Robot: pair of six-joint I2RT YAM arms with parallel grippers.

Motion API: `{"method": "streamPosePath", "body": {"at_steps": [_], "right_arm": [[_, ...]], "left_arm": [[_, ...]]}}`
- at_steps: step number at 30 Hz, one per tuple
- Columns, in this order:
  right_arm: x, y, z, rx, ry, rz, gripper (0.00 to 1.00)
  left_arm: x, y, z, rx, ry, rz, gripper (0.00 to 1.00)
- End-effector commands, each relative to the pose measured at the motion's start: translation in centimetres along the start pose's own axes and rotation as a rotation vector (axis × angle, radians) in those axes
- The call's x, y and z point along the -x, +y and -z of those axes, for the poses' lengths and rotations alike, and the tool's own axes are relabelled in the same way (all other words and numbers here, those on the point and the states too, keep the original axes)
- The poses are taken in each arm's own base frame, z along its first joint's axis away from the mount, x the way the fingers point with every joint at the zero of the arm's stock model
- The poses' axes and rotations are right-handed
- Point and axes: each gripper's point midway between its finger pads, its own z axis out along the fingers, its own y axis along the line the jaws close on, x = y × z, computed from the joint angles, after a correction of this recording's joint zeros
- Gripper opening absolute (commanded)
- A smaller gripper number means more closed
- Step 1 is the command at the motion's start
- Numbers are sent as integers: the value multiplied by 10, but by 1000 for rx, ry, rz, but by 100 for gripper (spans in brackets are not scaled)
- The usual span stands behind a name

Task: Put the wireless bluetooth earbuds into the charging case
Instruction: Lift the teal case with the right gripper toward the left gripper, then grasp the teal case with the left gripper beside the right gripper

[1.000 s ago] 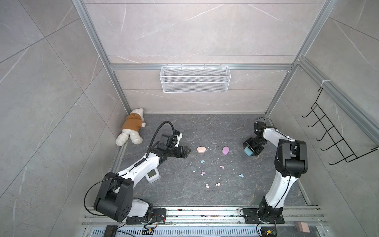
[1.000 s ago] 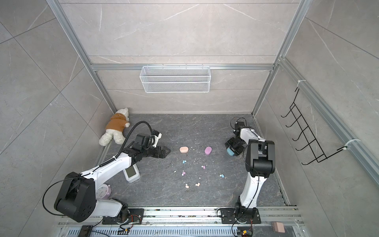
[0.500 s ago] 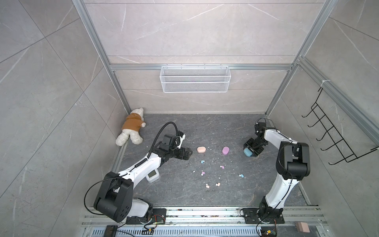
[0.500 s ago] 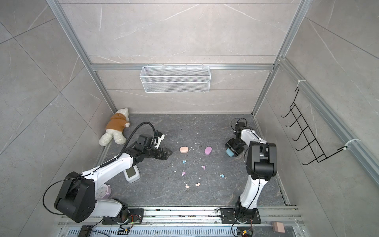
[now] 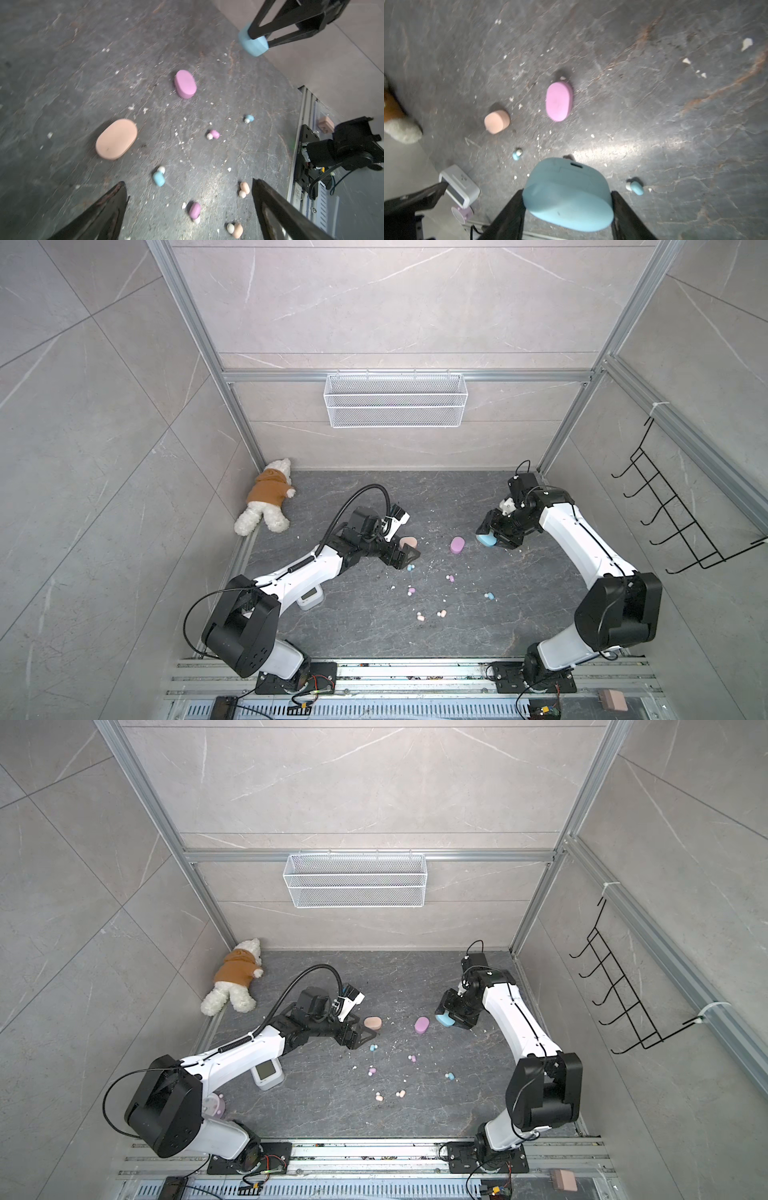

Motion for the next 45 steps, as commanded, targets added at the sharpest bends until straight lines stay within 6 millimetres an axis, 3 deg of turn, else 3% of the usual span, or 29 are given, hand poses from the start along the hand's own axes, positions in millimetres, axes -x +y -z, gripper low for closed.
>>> {"method": "streamPosePath", "body": {"at_steps": [1, 7, 12, 16, 20, 27, 30, 37, 45], "right_arm": [[-25, 31, 36, 51, 26, 147, 54], [-50, 78, 73, 104, 44, 348, 54], [-74, 97, 78, 100, 70, 473, 54], [-89, 102, 79, 78, 84, 546, 54], [-102, 110, 84, 100, 99, 585, 54], [-129, 126, 75, 152, 160, 664, 54], [-130, 132, 75, 176, 169, 678, 54], [-146, 145, 82, 283, 224, 690, 54], [-155, 141, 79, 291, 256, 697, 54]], "left_arm": [[37, -34, 7, -126, -169, -204, 96], [53, -51, -2, -179, -284, -283, 96], [58, -69, -9, -168, -335, -366, 96], [53, -76, -6, -177, -351, -389, 95], [42, -95, 4, -179, -320, -483, 95], [48, -109, 19, -163, -358, -553, 94], [52, -118, 24, -187, -374, -565, 93], [52, -119, 28, -174, -367, -589, 92], [60, -134, 44, -211, -388, -618, 89]]}}
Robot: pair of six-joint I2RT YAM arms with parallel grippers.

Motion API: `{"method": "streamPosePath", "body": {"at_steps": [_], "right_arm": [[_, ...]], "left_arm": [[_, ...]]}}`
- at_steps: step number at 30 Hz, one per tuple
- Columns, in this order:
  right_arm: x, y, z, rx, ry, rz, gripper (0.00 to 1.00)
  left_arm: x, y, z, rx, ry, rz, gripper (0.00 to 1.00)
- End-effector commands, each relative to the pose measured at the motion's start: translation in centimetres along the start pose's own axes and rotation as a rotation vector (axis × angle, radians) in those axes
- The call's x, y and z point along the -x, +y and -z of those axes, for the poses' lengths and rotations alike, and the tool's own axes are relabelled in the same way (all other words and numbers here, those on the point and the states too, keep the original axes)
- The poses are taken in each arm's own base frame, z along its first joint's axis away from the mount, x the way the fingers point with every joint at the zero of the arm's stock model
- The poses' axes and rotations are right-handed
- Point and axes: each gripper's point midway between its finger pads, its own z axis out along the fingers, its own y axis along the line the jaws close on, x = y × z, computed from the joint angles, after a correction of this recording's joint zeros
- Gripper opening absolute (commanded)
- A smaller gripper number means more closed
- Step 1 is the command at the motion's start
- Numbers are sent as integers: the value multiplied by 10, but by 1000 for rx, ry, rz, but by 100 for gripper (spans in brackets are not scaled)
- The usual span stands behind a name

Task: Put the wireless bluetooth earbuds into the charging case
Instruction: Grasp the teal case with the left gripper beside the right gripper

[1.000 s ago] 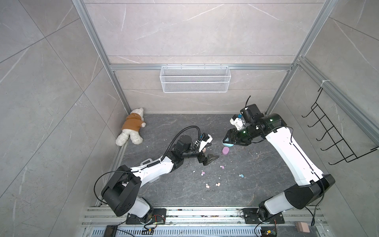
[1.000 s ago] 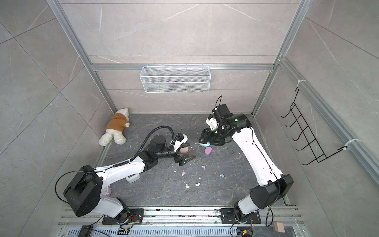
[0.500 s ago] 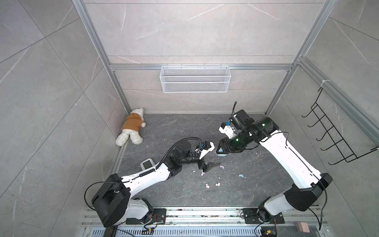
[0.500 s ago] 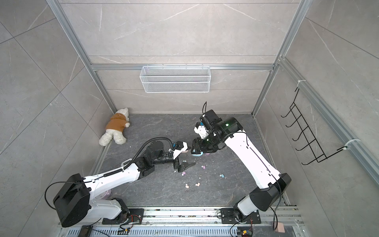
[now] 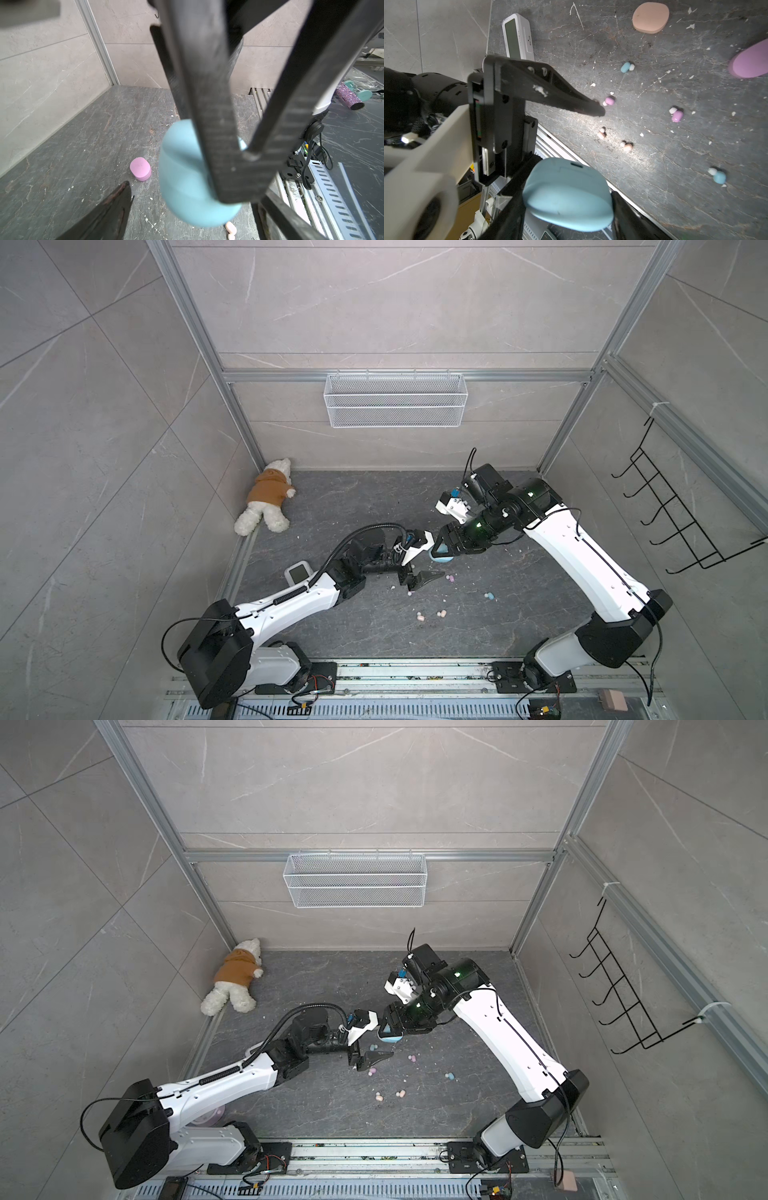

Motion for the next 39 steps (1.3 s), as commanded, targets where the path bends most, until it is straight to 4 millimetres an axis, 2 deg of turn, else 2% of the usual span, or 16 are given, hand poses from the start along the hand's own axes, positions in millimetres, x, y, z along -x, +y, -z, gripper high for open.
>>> {"method": "streamPosePath", "body": {"at_steps": [1, 5, 12, 19, 39], "right_arm": [[-6, 6, 0, 25, 8, 32, 54], [-4, 10, 0, 42, 7, 37, 53], [-1, 22, -2, 83, 15, 51, 53], [-1, 26, -2, 96, 16, 60, 53], [1, 27, -1, 91, 10, 65, 51]], "left_arm": [[36, -6, 9, -17, -76, -84, 88], [44, -12, 10, -29, -88, -104, 87], [42, -14, 10, -26, -72, -119, 82], [41, -16, 10, -30, -68, -128, 68], [51, -19, 12, -36, -101, -128, 54]]}}
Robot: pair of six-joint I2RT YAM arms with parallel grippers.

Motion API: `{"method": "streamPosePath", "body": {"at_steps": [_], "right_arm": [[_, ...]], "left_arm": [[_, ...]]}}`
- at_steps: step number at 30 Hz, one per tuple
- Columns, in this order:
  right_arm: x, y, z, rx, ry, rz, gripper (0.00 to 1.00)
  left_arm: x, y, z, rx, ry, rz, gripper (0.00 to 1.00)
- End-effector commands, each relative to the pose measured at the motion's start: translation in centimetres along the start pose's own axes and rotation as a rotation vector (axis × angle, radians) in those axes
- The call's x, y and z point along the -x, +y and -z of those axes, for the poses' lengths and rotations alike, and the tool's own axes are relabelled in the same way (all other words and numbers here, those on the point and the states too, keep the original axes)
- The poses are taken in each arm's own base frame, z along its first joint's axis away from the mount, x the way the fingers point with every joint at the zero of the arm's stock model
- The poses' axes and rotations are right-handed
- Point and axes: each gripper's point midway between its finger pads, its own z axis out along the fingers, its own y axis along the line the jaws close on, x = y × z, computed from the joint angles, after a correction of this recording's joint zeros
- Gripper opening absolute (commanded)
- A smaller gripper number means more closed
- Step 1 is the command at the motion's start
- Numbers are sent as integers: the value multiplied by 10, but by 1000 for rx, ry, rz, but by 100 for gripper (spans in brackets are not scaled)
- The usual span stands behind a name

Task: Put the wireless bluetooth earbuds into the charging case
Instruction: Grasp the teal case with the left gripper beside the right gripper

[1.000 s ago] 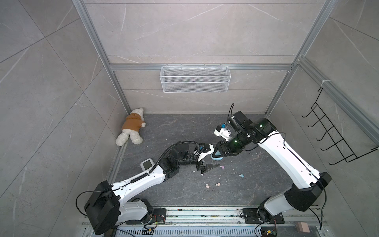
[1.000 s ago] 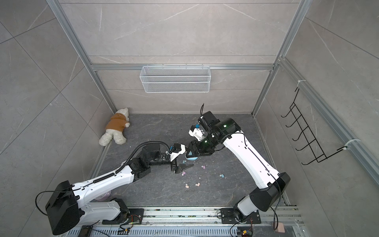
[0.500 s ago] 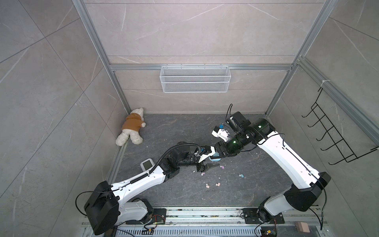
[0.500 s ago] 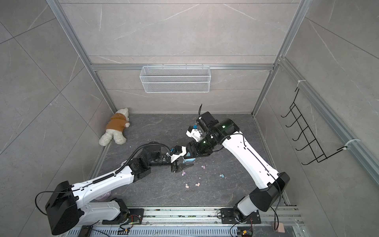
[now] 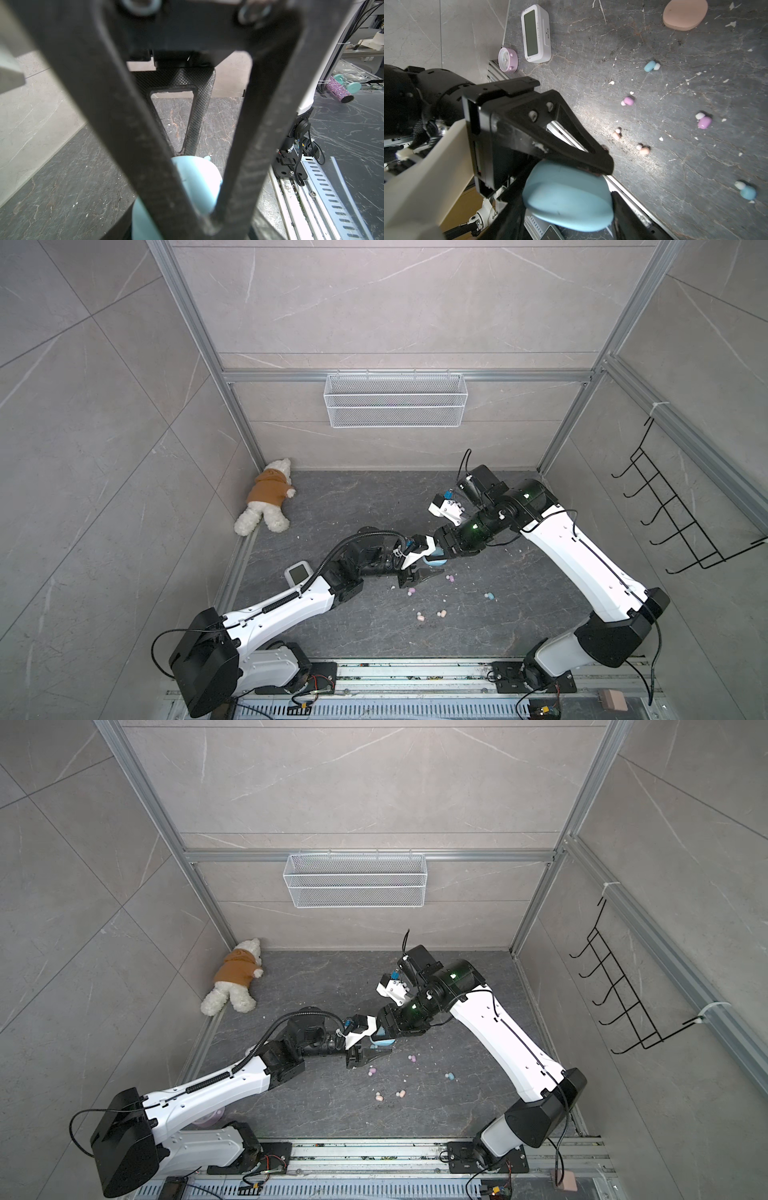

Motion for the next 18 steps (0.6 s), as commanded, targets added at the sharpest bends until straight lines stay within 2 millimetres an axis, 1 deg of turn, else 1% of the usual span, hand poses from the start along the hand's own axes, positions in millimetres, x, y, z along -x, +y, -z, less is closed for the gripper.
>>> {"method": "streamPosePath", "body": {"at_steps": [1, 18], "right_arm": [[2, 7, 2, 17, -5, 29, 51], [1, 6, 0, 12, 3, 33, 51]], "left_arm": [[34, -2, 7, -6, -85, -57, 54], [42, -3, 9, -9, -110, -60, 50]]}}
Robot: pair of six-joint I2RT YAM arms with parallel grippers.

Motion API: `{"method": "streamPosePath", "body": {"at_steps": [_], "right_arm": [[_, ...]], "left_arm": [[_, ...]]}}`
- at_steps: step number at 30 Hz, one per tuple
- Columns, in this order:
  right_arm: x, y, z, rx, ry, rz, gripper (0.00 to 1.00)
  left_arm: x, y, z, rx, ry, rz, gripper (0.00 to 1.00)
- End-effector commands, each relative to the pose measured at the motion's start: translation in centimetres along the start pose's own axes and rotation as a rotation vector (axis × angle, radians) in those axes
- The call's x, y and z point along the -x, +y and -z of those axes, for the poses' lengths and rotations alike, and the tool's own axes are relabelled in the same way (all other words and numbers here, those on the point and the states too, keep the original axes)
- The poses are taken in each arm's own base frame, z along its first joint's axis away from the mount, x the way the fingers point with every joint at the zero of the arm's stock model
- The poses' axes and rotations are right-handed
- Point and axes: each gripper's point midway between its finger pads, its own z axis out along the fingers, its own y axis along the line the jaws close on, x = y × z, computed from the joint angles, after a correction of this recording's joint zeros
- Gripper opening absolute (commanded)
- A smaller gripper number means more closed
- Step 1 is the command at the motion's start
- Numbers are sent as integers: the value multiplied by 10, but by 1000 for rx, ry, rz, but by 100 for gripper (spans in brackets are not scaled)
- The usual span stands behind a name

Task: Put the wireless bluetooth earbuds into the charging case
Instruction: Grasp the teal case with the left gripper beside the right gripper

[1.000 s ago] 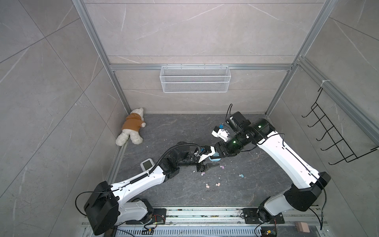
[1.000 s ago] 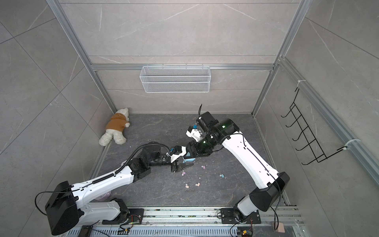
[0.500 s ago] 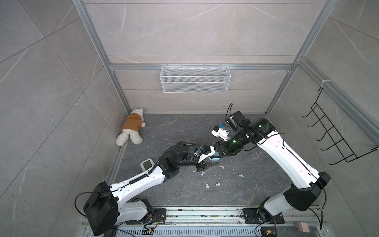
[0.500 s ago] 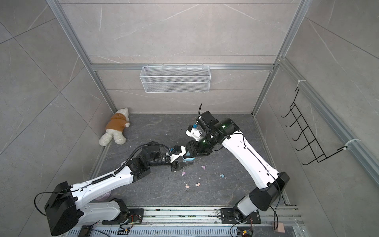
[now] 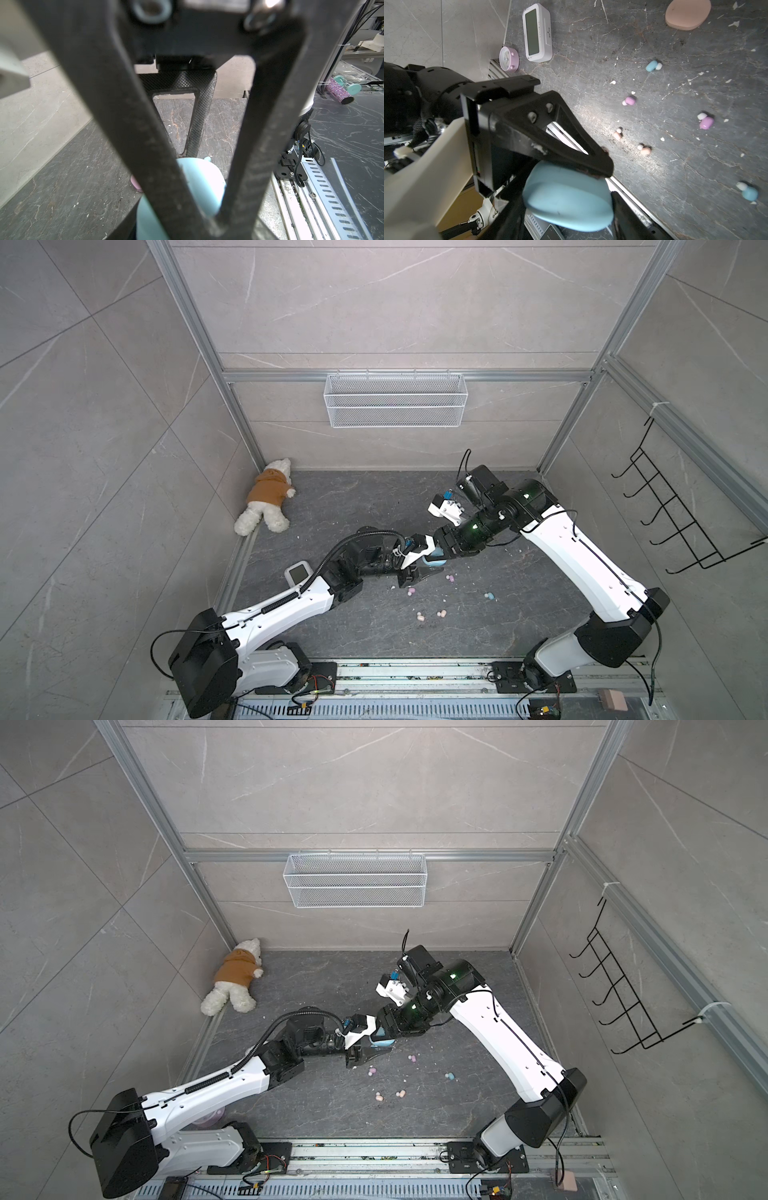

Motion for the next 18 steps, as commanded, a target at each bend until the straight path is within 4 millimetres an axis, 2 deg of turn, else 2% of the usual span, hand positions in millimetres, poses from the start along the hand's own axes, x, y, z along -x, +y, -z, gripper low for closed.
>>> {"method": "streamPosePath", "body": {"at_steps": [1, 6, 18], "right_arm": [[3, 4, 1, 8, -3, 26, 50], [2, 4, -1, 7, 2, 26, 51], [5, 11, 4, 29, -12, 30, 53]], "left_arm": [[39, -3, 8, -10, -103, -61, 50], [41, -3, 8, -11, -111, -64, 47], [33, -9, 4, -42, -69, -71, 32]]}}
